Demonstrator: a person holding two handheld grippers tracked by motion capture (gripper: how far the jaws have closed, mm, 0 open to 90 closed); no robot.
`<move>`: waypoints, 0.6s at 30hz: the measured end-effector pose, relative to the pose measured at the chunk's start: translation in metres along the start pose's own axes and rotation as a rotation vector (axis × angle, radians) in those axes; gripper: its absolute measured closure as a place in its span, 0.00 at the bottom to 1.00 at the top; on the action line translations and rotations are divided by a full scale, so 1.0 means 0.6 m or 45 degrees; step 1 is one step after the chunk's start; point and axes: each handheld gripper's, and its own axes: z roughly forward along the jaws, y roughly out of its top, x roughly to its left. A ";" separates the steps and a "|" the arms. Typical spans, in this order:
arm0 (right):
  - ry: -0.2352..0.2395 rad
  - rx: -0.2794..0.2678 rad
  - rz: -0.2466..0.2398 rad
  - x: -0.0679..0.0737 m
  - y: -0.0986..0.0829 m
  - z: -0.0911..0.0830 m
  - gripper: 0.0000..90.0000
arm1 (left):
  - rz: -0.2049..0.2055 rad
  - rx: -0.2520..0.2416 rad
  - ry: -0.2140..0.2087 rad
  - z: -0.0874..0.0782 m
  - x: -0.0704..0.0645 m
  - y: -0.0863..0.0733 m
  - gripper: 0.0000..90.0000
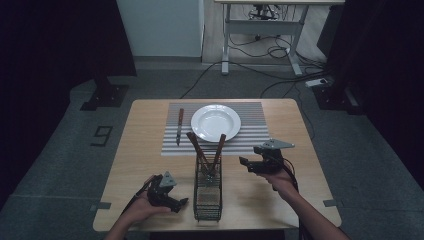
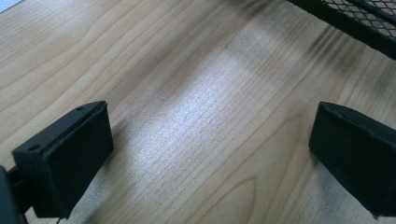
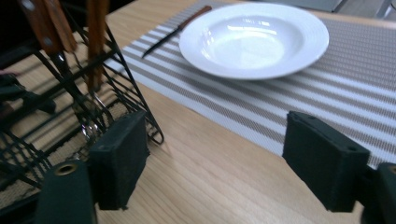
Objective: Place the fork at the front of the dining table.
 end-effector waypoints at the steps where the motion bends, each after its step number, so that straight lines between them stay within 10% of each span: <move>1: 0.000 0.000 -0.002 0.002 0.004 -0.001 0.27 | 0.000 0.000 -0.001 0.000 0.000 0.000 0.00; 18: 0.064 -0.082 -0.030 0.023 0.065 -0.006 0.34 | -0.001 -0.001 0.000 0.000 0.000 0.000 0.00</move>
